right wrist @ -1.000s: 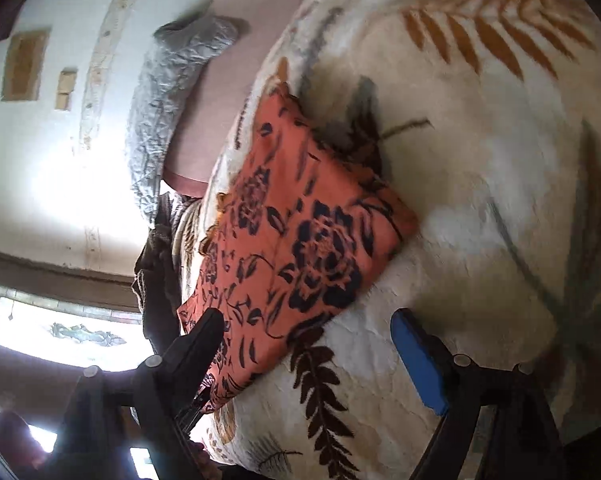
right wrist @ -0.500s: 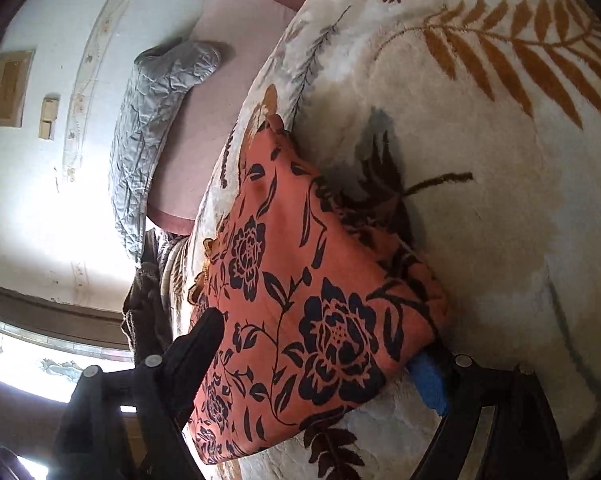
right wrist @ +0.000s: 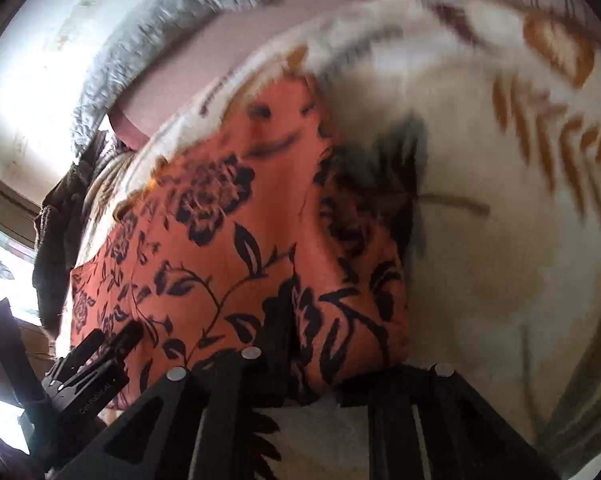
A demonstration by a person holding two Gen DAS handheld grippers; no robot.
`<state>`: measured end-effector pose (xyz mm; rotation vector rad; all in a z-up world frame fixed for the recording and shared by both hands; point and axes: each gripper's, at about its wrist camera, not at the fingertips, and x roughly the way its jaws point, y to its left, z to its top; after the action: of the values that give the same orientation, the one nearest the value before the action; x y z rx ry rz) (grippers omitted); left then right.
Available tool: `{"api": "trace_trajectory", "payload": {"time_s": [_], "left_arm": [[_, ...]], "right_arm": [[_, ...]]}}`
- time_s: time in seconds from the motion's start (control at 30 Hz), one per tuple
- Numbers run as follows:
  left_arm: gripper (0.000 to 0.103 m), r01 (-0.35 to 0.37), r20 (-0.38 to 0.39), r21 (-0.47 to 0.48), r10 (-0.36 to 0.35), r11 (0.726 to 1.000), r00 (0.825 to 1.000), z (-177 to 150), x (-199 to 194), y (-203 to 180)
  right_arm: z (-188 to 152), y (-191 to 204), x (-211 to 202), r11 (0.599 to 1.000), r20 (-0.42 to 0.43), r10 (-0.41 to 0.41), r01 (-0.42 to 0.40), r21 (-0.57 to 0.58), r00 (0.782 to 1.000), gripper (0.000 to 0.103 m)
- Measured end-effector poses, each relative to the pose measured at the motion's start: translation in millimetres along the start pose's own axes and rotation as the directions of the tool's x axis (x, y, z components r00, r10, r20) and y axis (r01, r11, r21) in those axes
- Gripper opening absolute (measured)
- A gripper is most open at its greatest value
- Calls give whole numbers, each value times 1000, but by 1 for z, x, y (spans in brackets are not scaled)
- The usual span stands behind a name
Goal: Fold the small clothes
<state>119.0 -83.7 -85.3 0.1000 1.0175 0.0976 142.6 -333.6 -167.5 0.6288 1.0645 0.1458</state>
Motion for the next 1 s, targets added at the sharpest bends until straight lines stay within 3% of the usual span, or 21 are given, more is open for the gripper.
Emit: {"api": "trace_trajectory", "payload": {"time_s": [0.03,0.1,0.13,0.17,0.23,0.3,0.37,0.53,0.57,0.6,0.63,0.67,0.77,0.83,0.87,0.93,1.0], "left_arm": [[88,9,13,-1,-9,1000,1000,1,-5,0],[88,27,63,-1,-27,1000,998,3,-17,-2],[88,31,85,7,-32,999,996,4,-21,-3],[88,33,94,21,-34,999,995,4,-22,-6],[88,48,48,39,-50,998,998,4,-10,-12],[88,50,-6,25,-50,998,999,1,7,-12],[88,56,11,6,-56,998,998,-1,8,-11],[89,50,8,2,-50,999,999,0,9,-12],[89,48,8,2,-48,999,999,-1,9,-12],[89,47,7,2,-47,999,999,-1,10,-12],[89,49,9,-1,-49,999,999,-1,9,-13],[89,53,9,-3,-53,999,999,-1,9,-12],[91,64,14,-5,-64,998,998,-1,11,-9],[92,62,18,-5,-62,998,998,-2,12,-10],[92,58,18,-3,-58,998,998,-2,12,-11],[92,59,18,-5,-59,998,998,-2,11,-10],[92,63,13,-6,-63,998,998,-1,11,-10]], "right_arm": [[3,-10,-9,995,20,75,-77,60,997,27],[10,-26,-28,982,33,143,-146,124,989,50],[14,-32,-39,975,63,164,-172,139,984,71],[18,-37,-52,973,104,170,-184,140,980,84],[34,-42,-67,977,147,168,-184,103,975,85],[60,-43,-62,971,135,218,-229,72,967,85],[87,-37,-38,964,47,263,-265,28,964,85],[143,-9,33,977,-92,188,-196,-79,978,85],[148,-9,49,979,-140,177,-189,-79,974,80],[151,-6,59,980,-155,172,-185,-76,973,73],[154,1,66,976,-181,181,-199,-87,967,25],[155,10,70,976,-219,180,-203,-84,959,13],[153,33,52,971,-124,123,-145,-192,985,13],[151,27,64,978,-108,20,-42,-205,994,16],[148,19,75,982,-131,-16,-9,-188,991,28],[146,10,67,992,-103,30,-42,-118,994,34],[144,10,47,996,-44,-12,8,-94,999,68]]}}
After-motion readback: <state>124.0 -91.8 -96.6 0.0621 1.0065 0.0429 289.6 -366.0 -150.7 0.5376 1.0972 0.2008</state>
